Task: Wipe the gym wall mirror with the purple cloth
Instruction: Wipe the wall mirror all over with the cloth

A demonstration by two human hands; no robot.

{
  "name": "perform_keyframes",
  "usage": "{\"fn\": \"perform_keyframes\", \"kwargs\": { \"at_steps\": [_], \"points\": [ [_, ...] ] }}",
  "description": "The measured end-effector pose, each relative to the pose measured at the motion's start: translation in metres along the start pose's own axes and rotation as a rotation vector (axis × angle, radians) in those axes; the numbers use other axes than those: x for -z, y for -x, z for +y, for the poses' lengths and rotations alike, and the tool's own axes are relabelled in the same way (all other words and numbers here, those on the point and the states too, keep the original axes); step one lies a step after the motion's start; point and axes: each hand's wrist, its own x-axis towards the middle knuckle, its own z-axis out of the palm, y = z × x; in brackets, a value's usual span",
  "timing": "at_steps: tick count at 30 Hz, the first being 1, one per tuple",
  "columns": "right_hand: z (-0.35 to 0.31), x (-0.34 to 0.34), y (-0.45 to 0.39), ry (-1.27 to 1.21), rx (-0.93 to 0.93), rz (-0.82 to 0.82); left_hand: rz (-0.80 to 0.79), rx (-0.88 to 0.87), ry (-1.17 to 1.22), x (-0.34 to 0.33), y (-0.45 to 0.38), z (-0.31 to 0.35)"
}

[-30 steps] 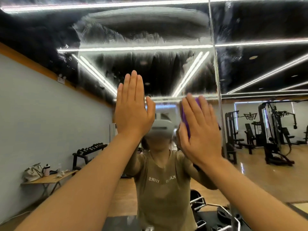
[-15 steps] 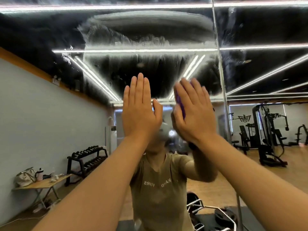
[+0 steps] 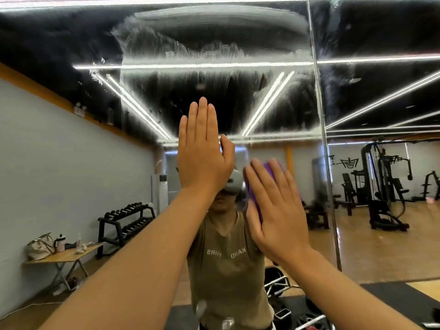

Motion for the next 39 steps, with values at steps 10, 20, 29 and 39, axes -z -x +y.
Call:
{"fn": "perform_keyframes", "kwargs": {
  "at_steps": [10,20,29,39],
  "points": [
    [0.018,-0.001,-0.045,0.034,0.17,-0.008,0.024,-0.02,0.013,-0.001,0.001,0.0],
    [0.016,-0.006,-0.098,-0.001,-0.031,0.082,-0.009,-0.006,0.058,0.0,0.0,-0.001],
    [0.01,0.012,0.022,0.082,0.258,-0.149,-0.167,-0.015,0.251,0.026,-0.002,-0.012],
    [0.023,-0.004,-0.116,0.057,0.208,-0.017,-0.148,-0.212,-0.036,0.041,0.048,-0.072]
  ]
}}
